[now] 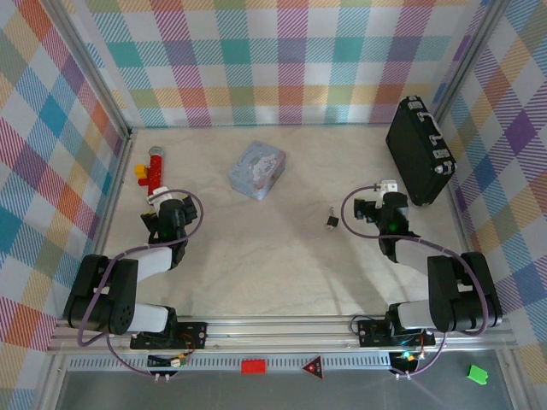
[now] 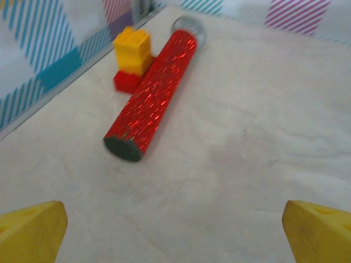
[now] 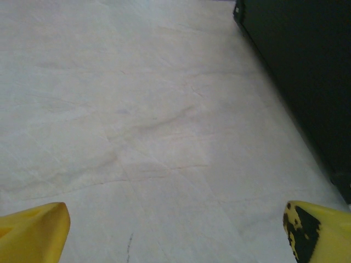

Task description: Unlock a padlock with a key

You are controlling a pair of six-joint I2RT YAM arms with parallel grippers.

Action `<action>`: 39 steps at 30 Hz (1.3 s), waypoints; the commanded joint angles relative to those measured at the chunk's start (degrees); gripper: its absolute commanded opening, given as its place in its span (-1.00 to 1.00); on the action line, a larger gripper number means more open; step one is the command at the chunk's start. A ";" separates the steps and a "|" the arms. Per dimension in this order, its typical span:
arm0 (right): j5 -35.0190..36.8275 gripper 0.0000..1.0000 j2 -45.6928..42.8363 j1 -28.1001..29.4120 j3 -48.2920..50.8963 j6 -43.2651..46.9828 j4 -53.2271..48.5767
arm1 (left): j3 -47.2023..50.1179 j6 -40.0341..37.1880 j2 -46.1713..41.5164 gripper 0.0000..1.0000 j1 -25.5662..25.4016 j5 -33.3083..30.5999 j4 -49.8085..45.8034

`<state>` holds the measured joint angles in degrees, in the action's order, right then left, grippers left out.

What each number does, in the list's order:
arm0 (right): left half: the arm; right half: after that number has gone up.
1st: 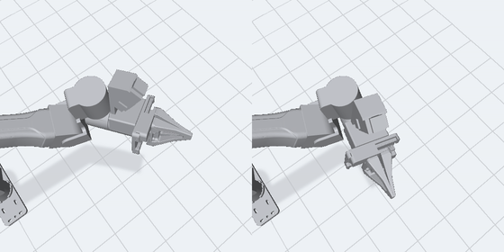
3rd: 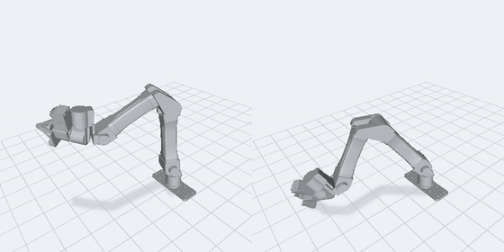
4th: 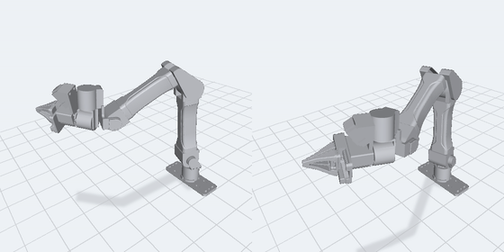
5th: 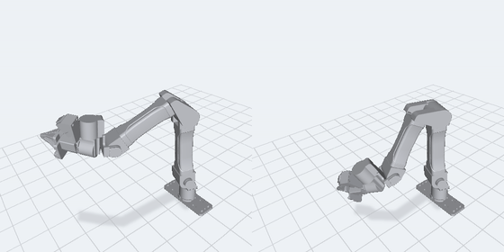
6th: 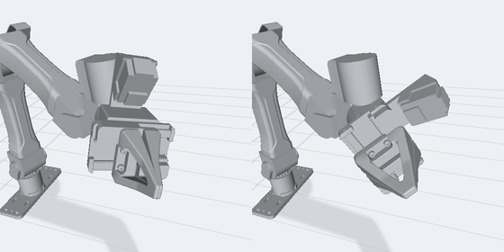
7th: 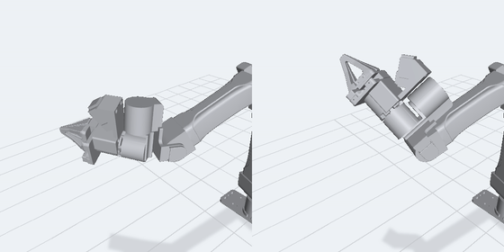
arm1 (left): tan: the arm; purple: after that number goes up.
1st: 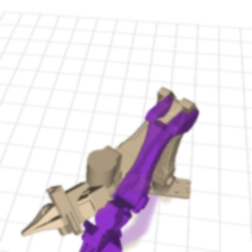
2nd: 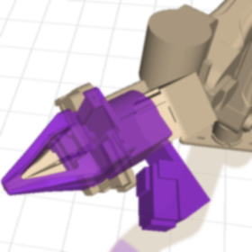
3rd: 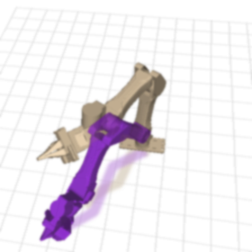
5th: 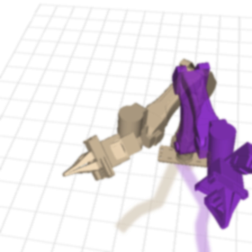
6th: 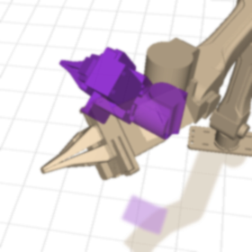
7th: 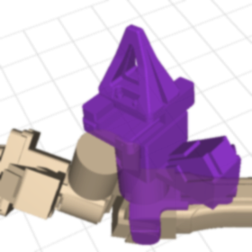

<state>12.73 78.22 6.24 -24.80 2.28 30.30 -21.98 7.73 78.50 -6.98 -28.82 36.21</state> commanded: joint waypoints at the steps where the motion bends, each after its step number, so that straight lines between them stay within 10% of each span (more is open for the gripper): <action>1: -5.02 0.98 0.37 -0.86 1.07 1.33 7.83 | 3.67 -5.27 2.04 1.00 0.30 5.34 13.28; 12: -12.11 0.97 10.09 -3.59 3.20 -0.61 21.83 | -0.52 -9.86 12.25 0.99 0.34 15.53 15.81; 39: -11.08 0.97 9.69 -5.52 1.24 -3.29 17.11 | -1.34 -8.79 12.01 0.99 1.53 17.22 13.69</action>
<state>1.67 87.96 1.06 -22.65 -0.40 46.28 -22.04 -1.13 90.48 -6.07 -12.45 49.65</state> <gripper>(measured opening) 0.988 0.997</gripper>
